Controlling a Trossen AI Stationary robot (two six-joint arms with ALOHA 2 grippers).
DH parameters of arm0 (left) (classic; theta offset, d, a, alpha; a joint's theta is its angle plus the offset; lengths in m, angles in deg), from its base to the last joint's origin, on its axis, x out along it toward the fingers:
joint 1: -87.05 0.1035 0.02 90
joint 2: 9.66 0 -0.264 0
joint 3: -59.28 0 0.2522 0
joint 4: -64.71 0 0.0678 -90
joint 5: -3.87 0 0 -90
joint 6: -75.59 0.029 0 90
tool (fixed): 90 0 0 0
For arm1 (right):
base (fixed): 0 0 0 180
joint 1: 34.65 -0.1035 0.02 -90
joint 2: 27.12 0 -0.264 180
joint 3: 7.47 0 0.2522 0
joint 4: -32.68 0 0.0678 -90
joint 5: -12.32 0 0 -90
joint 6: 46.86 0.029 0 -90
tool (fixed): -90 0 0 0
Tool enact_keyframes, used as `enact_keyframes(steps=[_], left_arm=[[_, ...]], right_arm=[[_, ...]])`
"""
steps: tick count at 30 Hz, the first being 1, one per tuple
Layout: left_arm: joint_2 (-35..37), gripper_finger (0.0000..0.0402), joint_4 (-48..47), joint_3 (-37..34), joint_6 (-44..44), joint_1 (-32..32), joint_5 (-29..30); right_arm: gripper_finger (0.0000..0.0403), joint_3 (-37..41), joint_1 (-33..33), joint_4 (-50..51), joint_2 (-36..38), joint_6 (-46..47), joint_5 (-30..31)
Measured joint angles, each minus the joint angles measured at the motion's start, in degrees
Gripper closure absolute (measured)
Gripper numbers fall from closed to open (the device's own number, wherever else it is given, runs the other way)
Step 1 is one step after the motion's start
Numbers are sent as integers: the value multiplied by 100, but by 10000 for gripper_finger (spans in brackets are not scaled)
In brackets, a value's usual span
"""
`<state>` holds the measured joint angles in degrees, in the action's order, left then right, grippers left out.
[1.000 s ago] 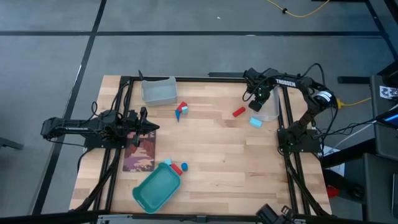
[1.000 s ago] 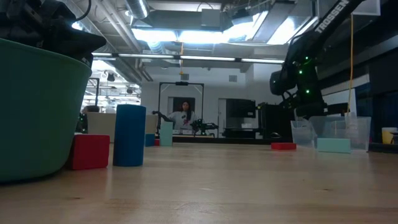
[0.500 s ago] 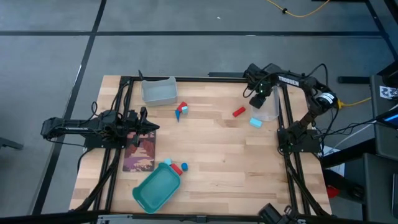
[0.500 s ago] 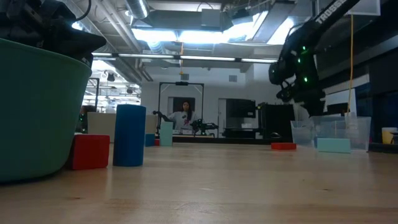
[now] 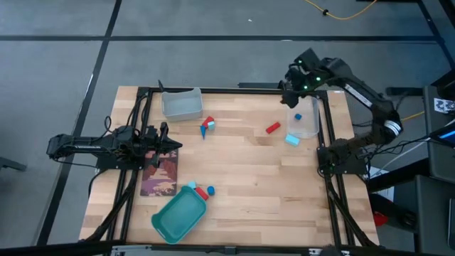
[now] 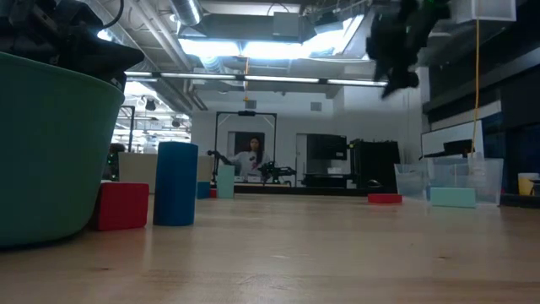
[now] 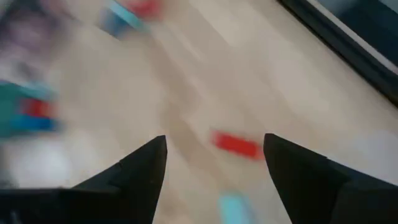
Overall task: Sort & place blocks by color
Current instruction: Put the top blue block into the transparent bin
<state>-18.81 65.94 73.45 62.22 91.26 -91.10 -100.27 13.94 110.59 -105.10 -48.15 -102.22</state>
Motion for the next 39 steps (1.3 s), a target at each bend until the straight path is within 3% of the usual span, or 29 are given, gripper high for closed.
enact_keyframes(steps=[3,8,17,23,30,36,39], left_arm=[[0,401,-1,2,0,0,0],[0,401,0,1,0,0,-2],[0,401,23,1,0,0,-1],[2,401,55,2,0,0,-2],[2,401,147,0,0,0,0],[2,401,150,0,0,0,4],[2,401,150,2,0,0,4]], right_arm=[[131,408,-322,-797,618,623,-516],[131,1476,-1258,-2575,1770,1964,-491],[131,3687,-3153,-5871,3176,3863,1032],[131,4565,-3880,-7471,3126,3243,1095],[131,4755,-4215,-7590,3106,2062,1131],[133,4755,-4222,-7596,3106,1862,1446],[155,4755,-4247,-7589,3106,1758,1507]])
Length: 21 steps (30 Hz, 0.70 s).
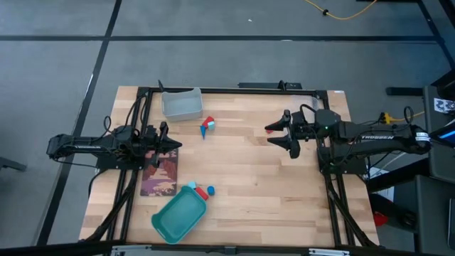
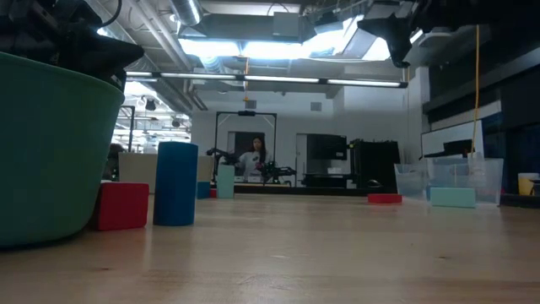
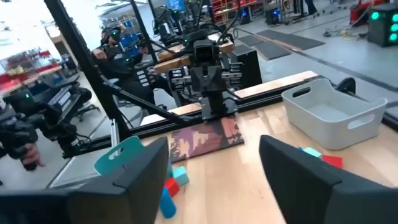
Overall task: Sort & place blocks by color
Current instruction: Put the top blue block into the transparent bin
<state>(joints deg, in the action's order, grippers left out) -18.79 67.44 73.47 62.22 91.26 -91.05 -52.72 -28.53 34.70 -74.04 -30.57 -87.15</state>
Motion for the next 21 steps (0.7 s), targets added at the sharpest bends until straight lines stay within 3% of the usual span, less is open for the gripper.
enact_keyframes(steps=[3,8,12,21], left_arm=[[0,401,0,-2,0,0,0],[0,401,-1,-2,0,0,0],[-1,401,-39,0,69,0,90],[0,401,-15,0,88,0,433]], right_arm=[[216,0,-3,18,0,-19,0],[375,0,-3,61,0,-20,-100],[396,-2,-5,79,0,183,-117],[401,0,-5,81,0,305,-120]])
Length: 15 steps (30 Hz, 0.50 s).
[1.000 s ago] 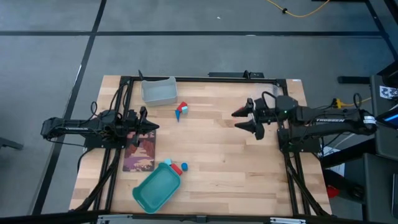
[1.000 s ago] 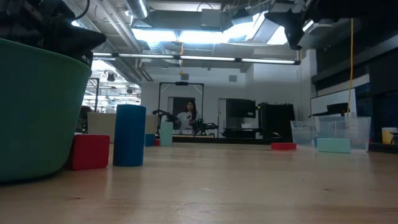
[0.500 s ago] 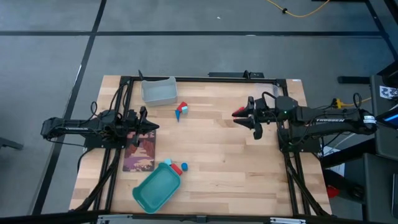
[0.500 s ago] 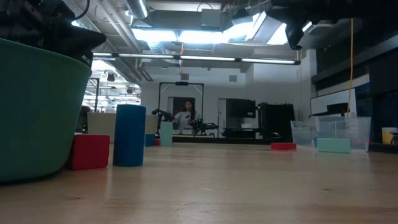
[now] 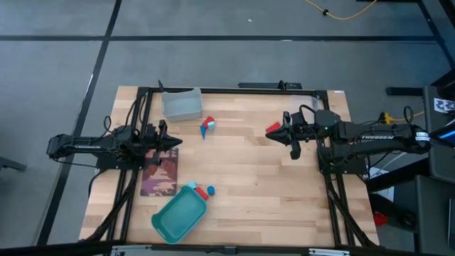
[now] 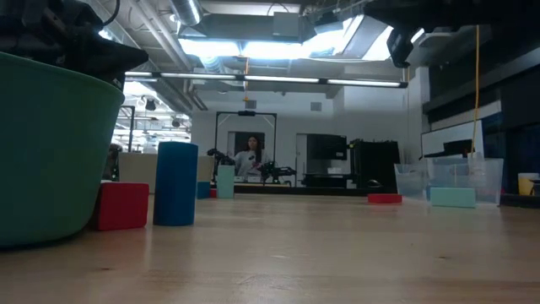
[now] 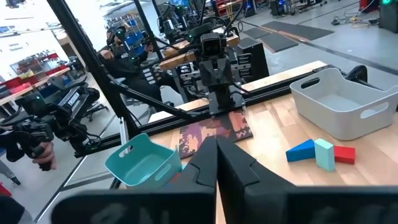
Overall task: Sort & place blocks by color
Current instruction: Put the top blue block into the transparent bin
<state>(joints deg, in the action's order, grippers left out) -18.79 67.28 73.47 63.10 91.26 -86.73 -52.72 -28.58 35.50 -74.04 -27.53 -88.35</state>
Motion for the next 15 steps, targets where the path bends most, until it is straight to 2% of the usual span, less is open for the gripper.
enact_keyframes(steps=[8,15], left_arm=[[-1,401,-2,-1,1,0,25],[-1,401,-4,-1,1,0,34]], right_arm=[[402,0,0,55,3,-5,-152],[402,4,-83,1125,1,-473,-144]])
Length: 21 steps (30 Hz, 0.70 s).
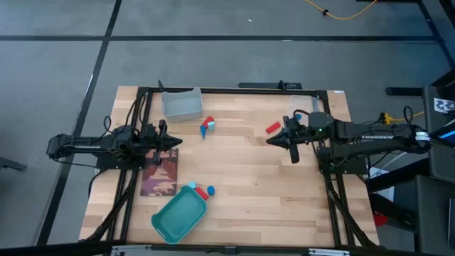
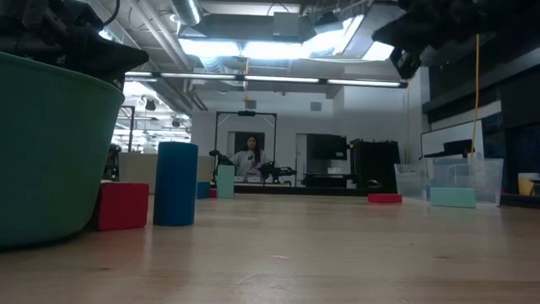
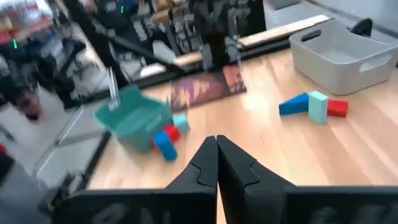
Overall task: Sort & place blocks by color
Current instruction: Put the top blue block into the transparent bin
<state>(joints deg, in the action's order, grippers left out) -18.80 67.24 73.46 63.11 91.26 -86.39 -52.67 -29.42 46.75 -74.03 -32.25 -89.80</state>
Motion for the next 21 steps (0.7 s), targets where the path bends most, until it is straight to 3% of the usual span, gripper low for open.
enact_keyframes(steps=[7,10,16,21], left_arm=[[-1,401,-40,-1,1,0,82],[-1,401,-44,0,-1,0,86],[-1,401,-42,1,-1,0,172],[-1,401,-42,-1,-1,0,266]], right_arm=[[403,294,-21,552,430,-87,-241],[403,1061,-26,-200,1039,363,-332],[403,2298,-11,-2663,1803,1072,41],[403,2465,-11,-2815,1827,1065,51]])
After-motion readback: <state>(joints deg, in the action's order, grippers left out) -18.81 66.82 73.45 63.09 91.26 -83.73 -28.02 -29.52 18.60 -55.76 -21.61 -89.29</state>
